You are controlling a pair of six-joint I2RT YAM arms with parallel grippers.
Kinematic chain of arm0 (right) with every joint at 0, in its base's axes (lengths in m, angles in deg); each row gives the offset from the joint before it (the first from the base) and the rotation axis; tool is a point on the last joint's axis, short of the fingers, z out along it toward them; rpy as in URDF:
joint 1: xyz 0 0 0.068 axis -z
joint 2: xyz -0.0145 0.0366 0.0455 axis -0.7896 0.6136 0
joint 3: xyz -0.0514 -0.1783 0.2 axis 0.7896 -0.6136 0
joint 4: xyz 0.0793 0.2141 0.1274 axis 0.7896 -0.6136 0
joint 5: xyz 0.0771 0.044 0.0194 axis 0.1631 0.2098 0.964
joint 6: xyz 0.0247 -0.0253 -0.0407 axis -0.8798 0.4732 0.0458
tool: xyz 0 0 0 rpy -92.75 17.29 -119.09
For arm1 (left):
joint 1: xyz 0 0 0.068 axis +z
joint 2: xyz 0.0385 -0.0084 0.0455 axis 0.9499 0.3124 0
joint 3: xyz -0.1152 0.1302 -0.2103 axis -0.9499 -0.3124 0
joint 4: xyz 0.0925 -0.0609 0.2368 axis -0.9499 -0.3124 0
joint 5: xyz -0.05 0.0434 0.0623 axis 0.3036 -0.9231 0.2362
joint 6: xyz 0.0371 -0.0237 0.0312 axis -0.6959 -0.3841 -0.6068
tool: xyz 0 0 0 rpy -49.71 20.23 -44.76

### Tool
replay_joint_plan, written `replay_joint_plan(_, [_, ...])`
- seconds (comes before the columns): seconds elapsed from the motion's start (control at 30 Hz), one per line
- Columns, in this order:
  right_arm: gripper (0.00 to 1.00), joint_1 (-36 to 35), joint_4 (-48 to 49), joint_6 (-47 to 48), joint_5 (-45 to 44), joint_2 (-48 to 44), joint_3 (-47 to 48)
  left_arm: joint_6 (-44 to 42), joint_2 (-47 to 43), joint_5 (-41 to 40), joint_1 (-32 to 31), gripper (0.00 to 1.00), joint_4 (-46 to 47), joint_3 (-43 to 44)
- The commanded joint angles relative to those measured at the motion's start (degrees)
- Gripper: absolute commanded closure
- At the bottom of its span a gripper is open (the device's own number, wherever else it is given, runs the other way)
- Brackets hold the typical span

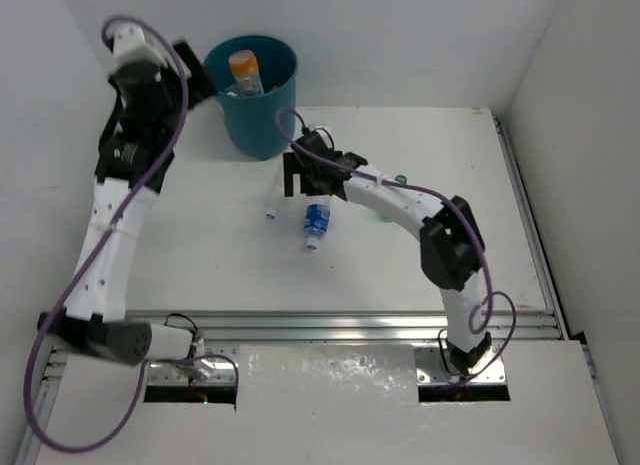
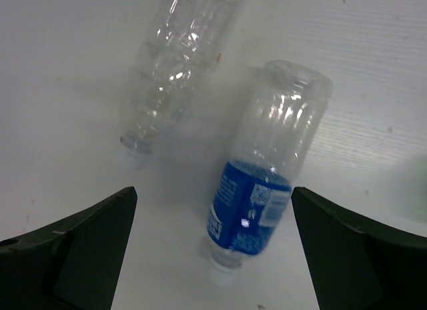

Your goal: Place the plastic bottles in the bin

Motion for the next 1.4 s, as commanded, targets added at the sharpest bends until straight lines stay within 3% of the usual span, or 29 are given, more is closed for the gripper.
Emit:
replay_joint_plan(0.0, [0.01,0.01,-10.27,-5.49,-1.66,8.41,10.18,6.01,-14.78,8.06,0.17,0.00,4.52,-16.21])
replay_joint_plan(0.03, [0.01,0.01,-13.70,-6.39,-2.99,11.48,12.90,6.20,-20.12,9.72,0.17,0.00,5.77,-23.66])
replay_joint_plan(0.13, [0.01,-0.17,-11.99,-9.91,-6.52,11.34,7.59,5.77,-25.43,10.18,0.08,0.00,5.35,-30.82])
replay_joint_plan(0.33, [0.04,-0.17,-7.85,-11.76,-6.00,9.22,-1.48,3.48,-28.86,15.18,-0.01,0.00,2.18,-37.07])
replay_joint_plan(0.43, [0.26,-0.17,-5.48,-12.29,-4.24,9.93,-6.13,3.74,-31.24,17.65,-0.01,0.00,3.06,-41.47])
replay_joint_plan(0.47, [0.42,-0.26,-4.95,-12.73,-4.06,9.84,-7.62,3.75,-31.68,18.09,-0.01,0.00,3.49,-42.44])
replay_joint_plan(0.6, [0.68,-1.22,3.46,-11.68,-2.48,3.36,-20.42,4.97,-32.30,27.03,-0.01,0.00,5.16,-47.19])
replay_joint_plan(0.73, [0.76,-4.82,18.76,-1.51,5.05,-17.16,-34.42,8.83,-32.65,46.53,-0.18,0.00,12.27,-54.74])
replay_joint_plan(0.77, [0.77,-4.91,21.57,2.87,8.21,-20.88,-37.14,10.15,-32.74,49.96,-0.27,0.00,15.85,-55.71])
replay_joint_plan(0.83, [0.77,-4.48,29.83,7.46,23.31,-31.14,-44.09,11.82,-32.13,59.60,-1.93,0.00,19.65,-57.56])
replay_joint_plan(0.93, [0.76,-4.56,32.15,14.68,36.79,-38.92,-48.06,12.63,-30.55,63.18,-8.41,0.00,24.32,-57.92])
replay_joint_plan(1.13, [0.77,-4.83,31.79,16.71,39.87,-48.95,-51.14,13.76,-28.79,60.02,-20.03,0.00,30.46,-57.83])
replay_joint_plan(1.37, [0.75,-5.44,35.84,16.80,44.10,-55.28,-54.39,13.50,-25.09,55.97,-24.09,0.01,28.72,-54.75])
